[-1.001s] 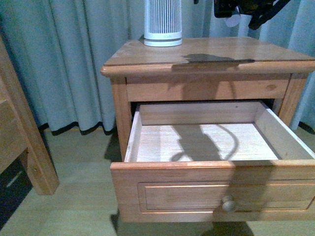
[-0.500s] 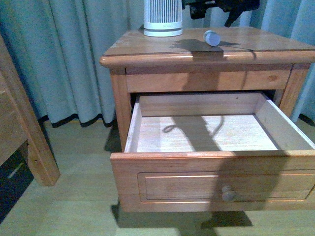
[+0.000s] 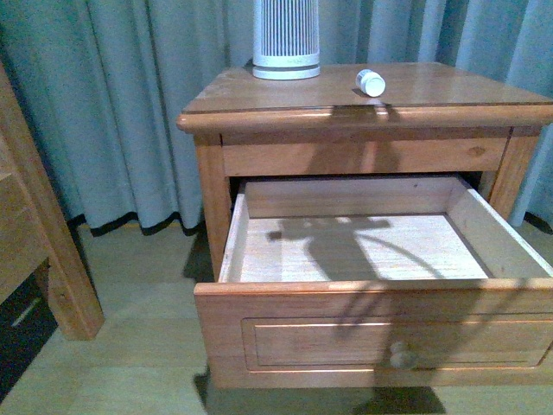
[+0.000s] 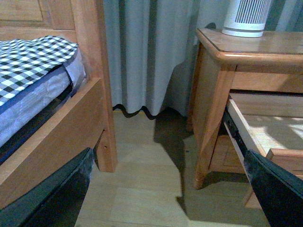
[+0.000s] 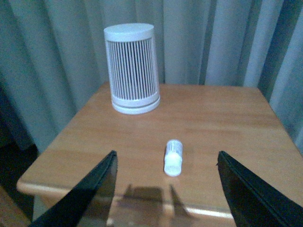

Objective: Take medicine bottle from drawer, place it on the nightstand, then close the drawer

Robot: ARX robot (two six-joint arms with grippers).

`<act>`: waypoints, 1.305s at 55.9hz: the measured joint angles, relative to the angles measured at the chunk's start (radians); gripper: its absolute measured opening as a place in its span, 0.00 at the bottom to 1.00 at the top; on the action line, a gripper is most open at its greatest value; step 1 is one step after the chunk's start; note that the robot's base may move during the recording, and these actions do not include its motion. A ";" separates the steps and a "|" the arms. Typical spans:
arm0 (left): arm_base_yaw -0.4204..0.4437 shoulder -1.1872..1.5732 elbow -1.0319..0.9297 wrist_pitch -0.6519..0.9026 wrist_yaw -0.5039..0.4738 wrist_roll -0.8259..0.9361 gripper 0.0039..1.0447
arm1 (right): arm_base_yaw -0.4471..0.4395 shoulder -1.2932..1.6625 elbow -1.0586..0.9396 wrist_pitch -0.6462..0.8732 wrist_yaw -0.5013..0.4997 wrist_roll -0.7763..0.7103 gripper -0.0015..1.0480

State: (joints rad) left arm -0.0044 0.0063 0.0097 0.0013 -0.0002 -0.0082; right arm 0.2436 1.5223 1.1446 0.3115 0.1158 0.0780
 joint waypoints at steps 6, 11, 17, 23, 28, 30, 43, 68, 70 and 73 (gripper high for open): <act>0.000 0.000 0.000 0.000 0.000 0.000 0.94 | 0.050 -0.184 -0.374 0.029 0.005 0.062 0.28; 0.000 0.000 0.000 0.000 0.000 0.000 0.94 | 0.098 -0.239 -0.556 0.043 0.028 0.112 0.15; 0.000 0.000 0.000 0.000 0.000 0.000 0.94 | 0.158 -0.226 -0.747 0.113 0.066 0.177 0.03; 0.000 0.000 0.000 0.000 0.000 0.000 0.94 | 0.191 -0.134 -0.882 0.219 0.113 0.259 0.03; 0.000 0.000 0.000 0.000 0.000 0.000 0.94 | 0.181 -0.040 -0.909 0.352 0.164 0.272 0.03; 0.000 0.000 0.000 0.000 0.000 0.000 0.94 | 0.169 0.006 -0.900 0.408 0.173 0.275 0.03; 0.000 0.000 0.000 0.000 0.000 0.000 0.94 | 0.067 0.303 -0.734 0.646 0.161 0.167 0.03; 0.000 0.000 0.000 0.000 0.000 0.000 0.94 | -0.051 0.731 -0.117 0.527 0.111 -0.074 0.03; 0.000 0.000 0.000 0.000 0.000 0.000 0.94 | -0.053 0.748 -0.072 0.505 0.107 -0.078 0.03; 0.000 0.000 0.000 0.000 0.000 0.000 0.94 | -0.057 0.777 -0.006 0.477 0.104 -0.095 0.03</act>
State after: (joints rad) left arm -0.0044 0.0063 0.0097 0.0013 -0.0002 -0.0078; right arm 0.1864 2.2997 1.1385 0.7883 0.2199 -0.0166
